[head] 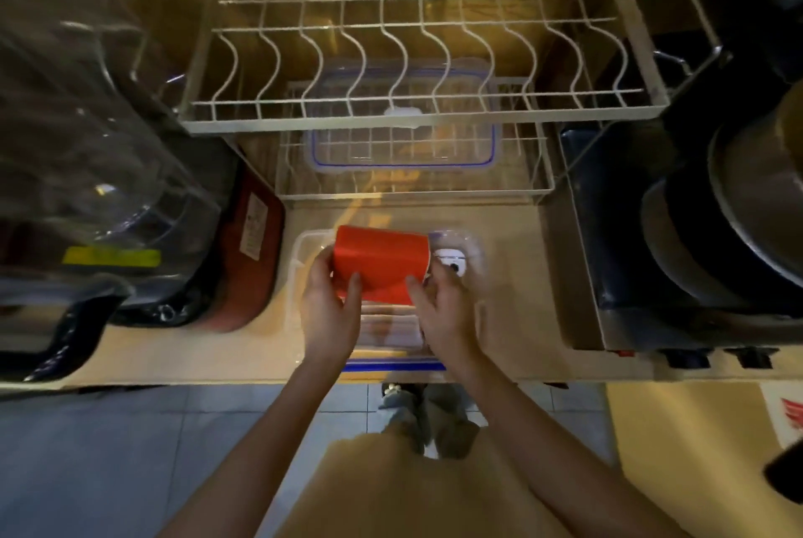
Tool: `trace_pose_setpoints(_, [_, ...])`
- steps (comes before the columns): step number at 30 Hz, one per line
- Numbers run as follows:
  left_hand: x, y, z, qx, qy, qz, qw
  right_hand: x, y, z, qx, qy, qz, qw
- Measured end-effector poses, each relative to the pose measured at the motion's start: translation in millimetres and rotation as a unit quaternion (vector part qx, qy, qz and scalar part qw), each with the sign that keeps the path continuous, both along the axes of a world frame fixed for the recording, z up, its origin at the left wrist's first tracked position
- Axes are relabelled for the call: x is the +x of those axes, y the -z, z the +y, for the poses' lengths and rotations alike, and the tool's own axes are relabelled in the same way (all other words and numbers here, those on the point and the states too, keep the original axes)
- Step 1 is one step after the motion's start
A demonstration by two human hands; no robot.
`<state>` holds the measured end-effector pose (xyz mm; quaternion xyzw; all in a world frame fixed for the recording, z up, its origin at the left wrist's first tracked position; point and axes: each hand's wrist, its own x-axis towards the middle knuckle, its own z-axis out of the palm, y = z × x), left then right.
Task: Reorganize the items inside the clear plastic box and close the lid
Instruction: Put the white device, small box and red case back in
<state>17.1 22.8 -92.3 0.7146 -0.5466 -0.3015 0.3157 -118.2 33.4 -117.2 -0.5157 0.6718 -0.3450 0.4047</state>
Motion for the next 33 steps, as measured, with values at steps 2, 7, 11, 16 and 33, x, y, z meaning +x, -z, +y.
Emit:
trace_pose_setpoints(2, [10.5, 8.3, 2.5, 0.021, -0.011, -0.028, 0.999, 9.3, 12.0, 1.2, -0.002, -0.038, 0.01, 0.999])
trace_pose_setpoints(7, [19.5, 21.1, 3.3, 0.068, -0.009, -0.053, 0.996, 20.6, 21.7, -4.7, -0.028, -0.096, 0.04, 0.994])
trace_pose_setpoints(11, [22.5, 23.9, -0.4, 0.09, 0.008, -0.092, 0.992, 21.5, 25.8, -12.5, -0.03, -0.101, 0.048, 0.993])
trace_pose_setpoints(16, [24.9, 22.3, -6.8, 0.133, 0.043, -0.129, 0.982, 19.9, 28.7, -29.0, 0.035, -0.086, 0.057, 0.994])
trace_pose_setpoints(33, [23.1, 40.0, -3.3, 0.186, 0.191, -0.263, 0.927, 27.9, 34.1, -22.7, 0.065, -0.039, 0.073, 0.994])
